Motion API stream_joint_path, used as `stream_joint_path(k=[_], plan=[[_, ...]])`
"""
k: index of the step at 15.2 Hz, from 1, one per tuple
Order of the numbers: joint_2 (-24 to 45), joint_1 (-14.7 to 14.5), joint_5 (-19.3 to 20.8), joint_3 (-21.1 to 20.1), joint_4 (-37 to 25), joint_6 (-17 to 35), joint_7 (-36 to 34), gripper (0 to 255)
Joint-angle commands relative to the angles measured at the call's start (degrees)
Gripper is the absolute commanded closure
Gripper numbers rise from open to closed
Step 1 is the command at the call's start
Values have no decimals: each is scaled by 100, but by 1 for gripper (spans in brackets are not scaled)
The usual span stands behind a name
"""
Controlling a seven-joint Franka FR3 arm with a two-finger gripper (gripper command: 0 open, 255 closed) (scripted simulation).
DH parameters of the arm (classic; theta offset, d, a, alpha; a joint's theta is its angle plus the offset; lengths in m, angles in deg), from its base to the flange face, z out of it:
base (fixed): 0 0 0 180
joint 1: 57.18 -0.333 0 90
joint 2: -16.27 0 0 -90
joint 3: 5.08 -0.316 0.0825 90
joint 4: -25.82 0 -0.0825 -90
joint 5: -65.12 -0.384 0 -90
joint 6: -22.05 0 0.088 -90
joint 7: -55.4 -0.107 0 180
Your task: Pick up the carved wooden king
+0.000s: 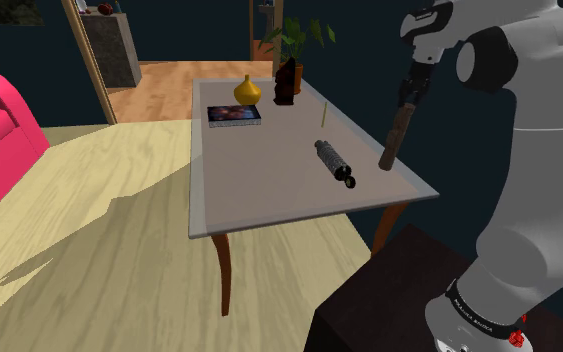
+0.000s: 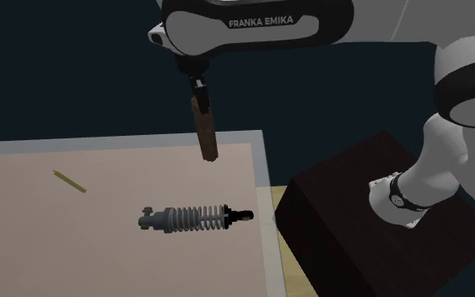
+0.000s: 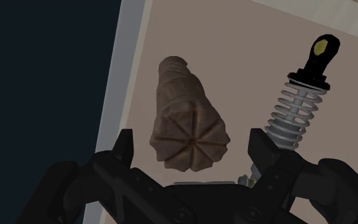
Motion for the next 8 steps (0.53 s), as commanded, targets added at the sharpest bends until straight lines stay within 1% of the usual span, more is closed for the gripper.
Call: stream_joint_path(k=[1, 3, 4, 8], plan=[[28, -15, -22, -12, 179, 202, 25, 0], [28, -16, -21, -12, 179, 202, 25, 0], [24, -11, -20, -10, 185, 204, 33, 255], [26, -12, -21, -10, 184, 205, 32, 255]])
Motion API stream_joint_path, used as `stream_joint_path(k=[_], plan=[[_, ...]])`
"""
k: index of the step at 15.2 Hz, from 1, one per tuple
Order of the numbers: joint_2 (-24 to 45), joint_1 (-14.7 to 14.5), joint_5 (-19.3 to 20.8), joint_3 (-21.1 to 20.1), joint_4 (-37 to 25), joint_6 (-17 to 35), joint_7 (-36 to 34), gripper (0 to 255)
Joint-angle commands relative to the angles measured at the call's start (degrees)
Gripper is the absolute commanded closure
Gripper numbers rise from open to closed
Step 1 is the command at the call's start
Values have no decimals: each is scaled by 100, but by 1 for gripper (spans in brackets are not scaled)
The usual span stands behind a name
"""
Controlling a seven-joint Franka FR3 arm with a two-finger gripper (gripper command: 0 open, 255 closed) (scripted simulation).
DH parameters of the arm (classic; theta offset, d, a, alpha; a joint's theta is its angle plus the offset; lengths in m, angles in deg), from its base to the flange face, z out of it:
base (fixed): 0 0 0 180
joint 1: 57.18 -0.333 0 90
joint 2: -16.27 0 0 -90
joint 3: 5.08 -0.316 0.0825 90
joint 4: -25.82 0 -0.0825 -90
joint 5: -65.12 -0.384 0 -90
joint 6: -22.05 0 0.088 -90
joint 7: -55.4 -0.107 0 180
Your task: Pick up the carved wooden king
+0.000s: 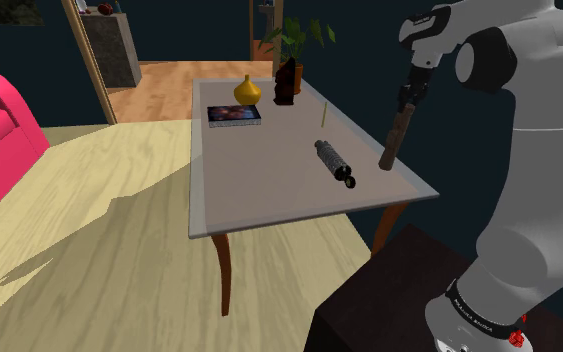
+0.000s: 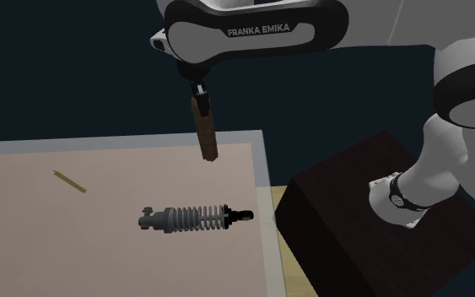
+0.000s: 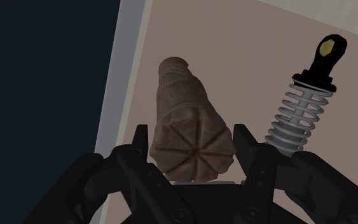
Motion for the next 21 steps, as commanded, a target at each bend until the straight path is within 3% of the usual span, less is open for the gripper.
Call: stream_joint_path(k=[1, 5, 21], plan=[[4, 0, 0, -1, 3, 1, 0, 255], [7, -3, 0, -2, -2, -1, -6, 255], [104, 237, -16, 20, -1346, -1224, -99, 255]])
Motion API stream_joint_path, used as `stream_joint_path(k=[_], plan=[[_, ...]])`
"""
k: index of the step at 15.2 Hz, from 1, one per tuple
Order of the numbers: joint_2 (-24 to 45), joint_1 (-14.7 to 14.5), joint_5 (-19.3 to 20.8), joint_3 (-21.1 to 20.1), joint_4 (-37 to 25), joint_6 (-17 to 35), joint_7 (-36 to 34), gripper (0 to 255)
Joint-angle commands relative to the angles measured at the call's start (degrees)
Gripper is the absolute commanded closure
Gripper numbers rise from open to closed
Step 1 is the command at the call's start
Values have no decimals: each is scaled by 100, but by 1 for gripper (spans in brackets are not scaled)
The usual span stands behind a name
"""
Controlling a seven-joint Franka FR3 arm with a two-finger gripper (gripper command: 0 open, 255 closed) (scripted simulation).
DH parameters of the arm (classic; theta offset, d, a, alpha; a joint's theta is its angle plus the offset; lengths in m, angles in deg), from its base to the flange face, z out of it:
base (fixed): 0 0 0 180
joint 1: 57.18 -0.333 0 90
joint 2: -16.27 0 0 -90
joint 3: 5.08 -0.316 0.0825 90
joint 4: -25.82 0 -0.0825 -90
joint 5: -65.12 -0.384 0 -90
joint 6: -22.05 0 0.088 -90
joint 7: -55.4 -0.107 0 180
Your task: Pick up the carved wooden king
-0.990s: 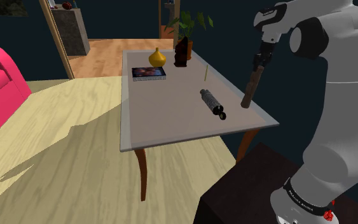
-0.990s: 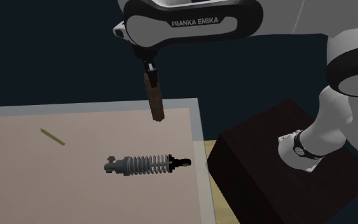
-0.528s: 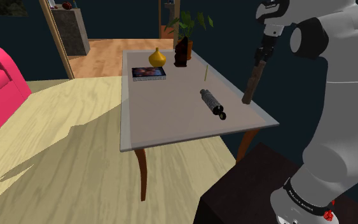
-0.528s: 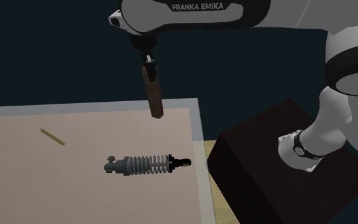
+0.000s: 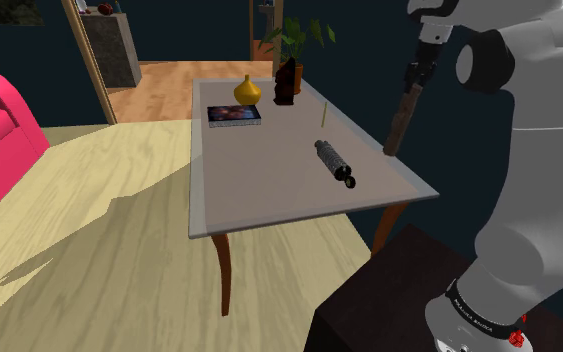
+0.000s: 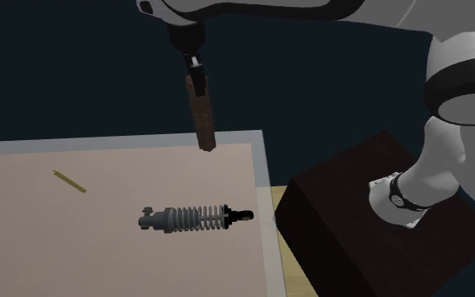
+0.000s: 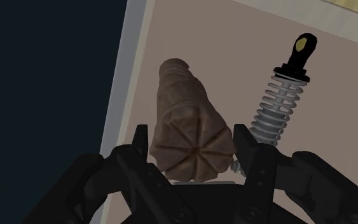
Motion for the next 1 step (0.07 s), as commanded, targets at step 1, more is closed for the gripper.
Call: stream_joint_path(k=[1], plan=[[9, 16, -5, 0, -66, -53, -1, 255]])
